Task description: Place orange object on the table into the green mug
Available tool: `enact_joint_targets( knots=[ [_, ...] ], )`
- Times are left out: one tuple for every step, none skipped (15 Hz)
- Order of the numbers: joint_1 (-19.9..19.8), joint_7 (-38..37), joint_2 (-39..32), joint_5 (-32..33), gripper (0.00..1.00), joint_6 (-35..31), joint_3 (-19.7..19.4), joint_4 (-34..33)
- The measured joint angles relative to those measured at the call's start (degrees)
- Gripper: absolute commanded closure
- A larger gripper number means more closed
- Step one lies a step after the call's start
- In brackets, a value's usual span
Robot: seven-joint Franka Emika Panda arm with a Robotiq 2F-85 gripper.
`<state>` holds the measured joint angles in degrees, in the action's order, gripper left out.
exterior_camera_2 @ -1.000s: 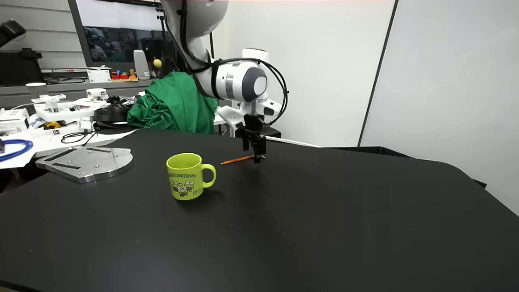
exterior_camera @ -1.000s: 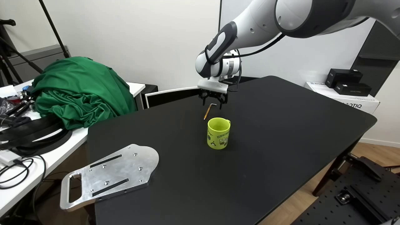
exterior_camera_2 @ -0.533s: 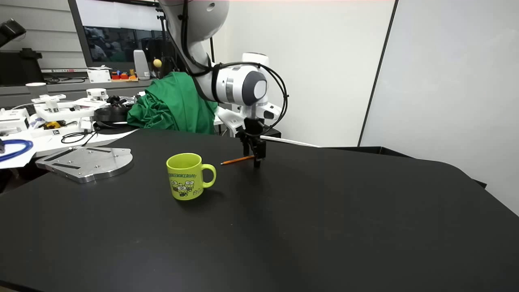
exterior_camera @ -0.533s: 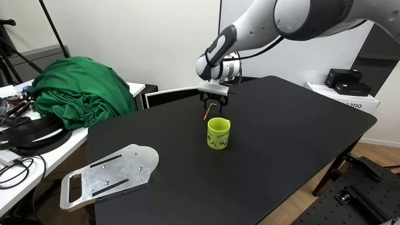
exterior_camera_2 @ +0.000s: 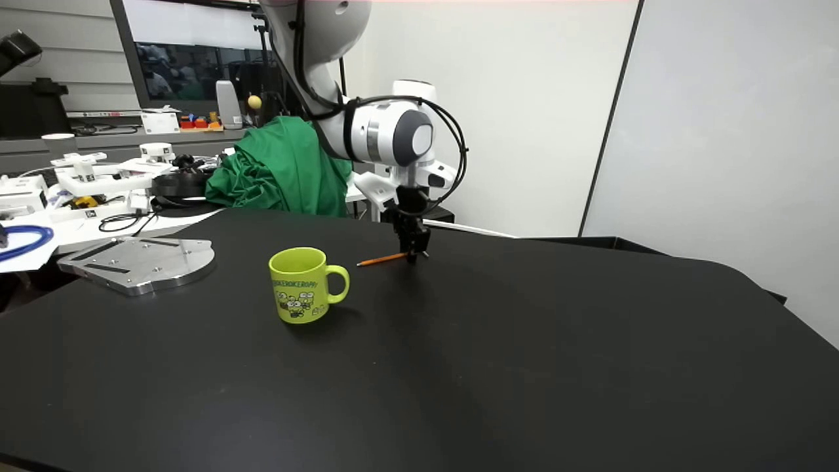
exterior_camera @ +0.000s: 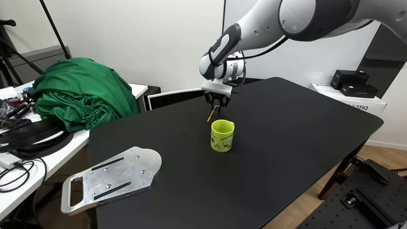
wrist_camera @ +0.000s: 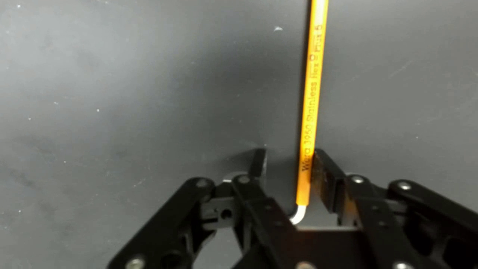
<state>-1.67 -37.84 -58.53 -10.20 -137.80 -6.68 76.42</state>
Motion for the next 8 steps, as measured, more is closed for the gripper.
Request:
enact_joint_targets(
  knots=[
    [0.0, 0.0, 0.0, 0.0, 0.98, 0.0, 0.0, -0.1],
    [0.0, 0.0, 0.0, 0.0, 1.0, 0.0, 0.0, -0.2],
    [0.0, 0.0, 0.1, 0.0, 1.0, 0.0, 0.0, -0.2],
    [0.0, 0.0, 0.1, 0.0, 0.98, 0.1, -0.1, -0.2],
    [0.1, -0.1, 0.1, 0.0, 0.98, 0.2, -0.1, -0.3],
    [0.2, -0.1, 0.1, 0.0, 0.98, 0.4, -0.3, -0.3],
    [0.4, -0.2, 0.1, 0.1, 0.98, 0.9, -0.6, -0.4],
    [0.6, -0.3, 0.1, 0.2, 0.98, 1.5, -0.8, -0.5]
  ],
)
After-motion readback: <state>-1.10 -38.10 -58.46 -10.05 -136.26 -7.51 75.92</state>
